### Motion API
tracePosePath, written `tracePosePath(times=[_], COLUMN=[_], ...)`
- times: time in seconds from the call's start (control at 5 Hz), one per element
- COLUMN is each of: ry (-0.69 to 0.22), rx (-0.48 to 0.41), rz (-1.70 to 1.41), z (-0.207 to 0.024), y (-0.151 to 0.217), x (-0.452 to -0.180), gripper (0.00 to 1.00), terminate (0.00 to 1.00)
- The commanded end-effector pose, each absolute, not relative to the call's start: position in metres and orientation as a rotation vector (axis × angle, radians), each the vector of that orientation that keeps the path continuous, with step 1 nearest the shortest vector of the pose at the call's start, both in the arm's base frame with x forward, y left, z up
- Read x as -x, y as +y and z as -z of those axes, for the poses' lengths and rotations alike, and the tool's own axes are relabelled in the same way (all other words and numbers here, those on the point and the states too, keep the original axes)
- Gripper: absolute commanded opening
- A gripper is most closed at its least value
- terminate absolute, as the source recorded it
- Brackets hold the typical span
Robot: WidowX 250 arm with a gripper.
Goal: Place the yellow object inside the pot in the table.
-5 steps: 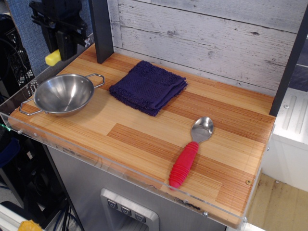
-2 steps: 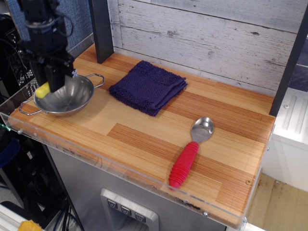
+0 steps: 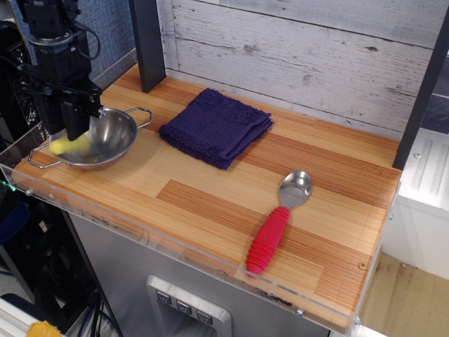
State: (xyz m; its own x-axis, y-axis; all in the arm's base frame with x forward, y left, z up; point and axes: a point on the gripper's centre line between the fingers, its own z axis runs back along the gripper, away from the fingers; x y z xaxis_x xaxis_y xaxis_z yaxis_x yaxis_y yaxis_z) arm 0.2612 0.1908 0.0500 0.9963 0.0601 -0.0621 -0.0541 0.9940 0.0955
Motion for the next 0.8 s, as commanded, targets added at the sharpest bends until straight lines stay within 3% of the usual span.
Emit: tracePosePath(times=[0.0, 0.2, 0.4, 0.6], ry=[-0.069, -0.187, -0.214, -0.159], rx=[-0.149, -0.122, -0.076, -0.064], rz=[-0.022, -0.005, 0.005, -0.023], z=[-0.104, -0.155, -0.187, -0.187], y=[0.173, 0.14, 0.11, 0.096], x=[-0.266, -0.273, -0.278, -0.282], gripper=[1.0, 1.0, 1.0, 1.0], terminate=[0.0, 0.0, 0.0, 0.0])
